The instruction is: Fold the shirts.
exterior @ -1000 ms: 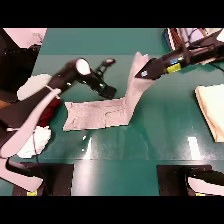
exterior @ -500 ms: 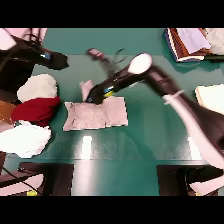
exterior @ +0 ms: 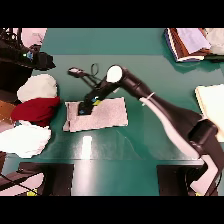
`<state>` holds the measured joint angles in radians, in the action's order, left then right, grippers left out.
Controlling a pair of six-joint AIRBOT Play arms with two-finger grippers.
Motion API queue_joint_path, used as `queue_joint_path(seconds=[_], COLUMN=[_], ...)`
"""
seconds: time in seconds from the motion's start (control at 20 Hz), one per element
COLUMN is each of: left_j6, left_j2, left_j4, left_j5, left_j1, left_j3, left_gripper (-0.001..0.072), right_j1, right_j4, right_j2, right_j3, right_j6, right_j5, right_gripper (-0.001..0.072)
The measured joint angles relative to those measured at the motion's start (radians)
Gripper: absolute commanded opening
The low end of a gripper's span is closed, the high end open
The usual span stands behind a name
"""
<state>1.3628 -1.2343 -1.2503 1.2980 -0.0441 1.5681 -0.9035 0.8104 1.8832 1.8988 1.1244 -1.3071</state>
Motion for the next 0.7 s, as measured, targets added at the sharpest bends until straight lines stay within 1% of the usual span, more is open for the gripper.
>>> queue_joint_path(seconds=[0.1,0.25,0.3,0.35,0.4,0.55,0.65,0.7], left_j6=[-0.004,-0.007,-0.007,-0.008,-0.008,-0.01,-0.01,-0.01], left_j2=[0.002,0.002,0.002,0.002,0.002,0.002,0.002,0.002], left_j4=[-0.001,-0.003,-0.002,-0.003,-0.003,-0.002,-0.002,-0.002], left_j5=[0.012,0.021,0.021,0.021,0.02,0.008,-0.003,-0.008], left_j1=[0.002,0.003,0.002,0.002,0.003,0.003,0.003,0.003], left_j3=[0.0,0.0,0.0,0.0,0.0,0.0,0.0,0.0], left_gripper=[0.0021,0.0021,0.0021,0.0021,0.0021,0.0021,0.0021,0.0022], right_j1=[0.067,0.195,0.233,0.272,0.306,0.379,0.393,0.393], right_j4=[0.034,0.065,0.065,0.064,0.056,-0.029,-0.082,-0.104], right_j2=[-0.073,-0.193,-0.229,-0.264,-0.289,-0.332,-0.33,-0.317], right_j3=[-0.12,-0.355,-0.432,-0.514,-0.584,-0.753,-0.807,-0.819], right_j6=[0.027,0.081,0.099,0.116,0.126,0.148,0.152,0.154], right_j5=[-0.051,-0.045,-0.026,0.003,0.04,0.175,0.253,0.29], right_gripper=[0.0445,0.0448,0.0485,0.0687,0.0714,0.0698,0.0696,0.0669])
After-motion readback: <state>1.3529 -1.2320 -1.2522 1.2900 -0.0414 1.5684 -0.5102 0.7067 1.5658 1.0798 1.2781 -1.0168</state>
